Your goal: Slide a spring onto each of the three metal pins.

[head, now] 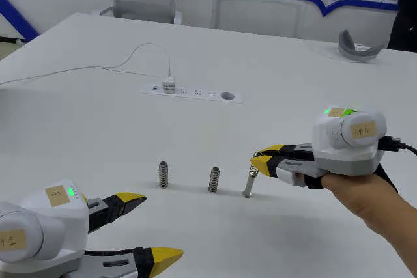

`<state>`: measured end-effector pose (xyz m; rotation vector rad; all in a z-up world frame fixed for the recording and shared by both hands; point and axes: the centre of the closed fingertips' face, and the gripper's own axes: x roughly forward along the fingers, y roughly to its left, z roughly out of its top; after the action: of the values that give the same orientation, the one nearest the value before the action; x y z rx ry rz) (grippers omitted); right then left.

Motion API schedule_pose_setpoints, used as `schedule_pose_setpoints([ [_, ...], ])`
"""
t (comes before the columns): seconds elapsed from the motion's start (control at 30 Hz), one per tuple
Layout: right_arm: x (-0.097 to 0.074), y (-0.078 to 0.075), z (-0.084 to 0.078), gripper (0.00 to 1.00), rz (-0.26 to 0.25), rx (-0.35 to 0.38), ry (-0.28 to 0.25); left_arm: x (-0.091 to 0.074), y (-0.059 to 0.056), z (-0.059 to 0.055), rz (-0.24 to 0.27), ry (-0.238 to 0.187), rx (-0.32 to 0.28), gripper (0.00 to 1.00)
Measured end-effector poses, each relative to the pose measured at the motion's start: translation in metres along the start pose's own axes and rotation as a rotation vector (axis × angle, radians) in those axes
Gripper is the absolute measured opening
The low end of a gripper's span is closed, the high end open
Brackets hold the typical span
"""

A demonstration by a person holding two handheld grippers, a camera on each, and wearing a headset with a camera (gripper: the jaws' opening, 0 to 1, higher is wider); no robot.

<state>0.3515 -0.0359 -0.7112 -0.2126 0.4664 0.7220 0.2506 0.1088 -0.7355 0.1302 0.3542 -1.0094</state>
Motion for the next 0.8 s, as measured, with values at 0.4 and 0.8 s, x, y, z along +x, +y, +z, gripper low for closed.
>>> schedule_pose_setpoints([
  [0.4, 0.015, 0.000, -0.021, 0.12, -0.013, 0.027, 0.029, 0.001, 0.000, -0.001, -0.004, 0.002, -0.005, 0.63],
  [0.8, 0.022, -0.007, -0.032, 0.12, -0.036, 0.055, 0.041, 0.002, 0.001, -0.002, -0.001, 0.002, -0.008, 0.63],
])
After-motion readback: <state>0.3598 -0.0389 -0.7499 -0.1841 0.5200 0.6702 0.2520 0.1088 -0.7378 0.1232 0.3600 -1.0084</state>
